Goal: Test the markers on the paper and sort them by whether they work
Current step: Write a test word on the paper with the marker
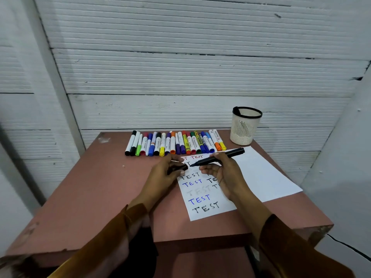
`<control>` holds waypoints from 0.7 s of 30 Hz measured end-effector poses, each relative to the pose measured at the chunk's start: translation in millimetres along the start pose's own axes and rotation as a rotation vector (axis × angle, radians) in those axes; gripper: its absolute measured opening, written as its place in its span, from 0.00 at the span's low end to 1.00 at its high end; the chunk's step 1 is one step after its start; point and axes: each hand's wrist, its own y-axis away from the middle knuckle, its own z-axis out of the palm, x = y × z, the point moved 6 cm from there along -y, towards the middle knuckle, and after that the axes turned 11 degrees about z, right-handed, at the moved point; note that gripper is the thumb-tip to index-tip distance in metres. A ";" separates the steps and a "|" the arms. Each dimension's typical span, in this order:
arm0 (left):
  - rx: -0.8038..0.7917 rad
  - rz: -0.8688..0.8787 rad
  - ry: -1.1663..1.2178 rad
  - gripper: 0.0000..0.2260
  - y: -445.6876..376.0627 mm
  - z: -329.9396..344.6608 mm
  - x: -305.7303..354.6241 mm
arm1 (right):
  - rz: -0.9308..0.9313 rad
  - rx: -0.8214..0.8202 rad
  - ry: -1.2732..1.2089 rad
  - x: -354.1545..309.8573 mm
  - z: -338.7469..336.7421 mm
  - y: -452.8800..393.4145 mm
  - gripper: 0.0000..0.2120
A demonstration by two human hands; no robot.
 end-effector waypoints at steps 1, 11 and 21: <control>-0.007 0.006 -0.005 0.15 -0.5 0.2 -0.6 | -0.003 0.001 -0.003 1.0 1.3 -0.9 0.07; -0.057 -0.026 0.114 0.10 -1.5 5.2 -3.1 | 0.019 0.016 0.095 11.0 12.4 -3.3 0.05; 0.130 -0.196 0.492 0.08 2.2 -13.4 -11.8 | 0.079 -0.097 -0.267 10.2 25.2 6.8 0.06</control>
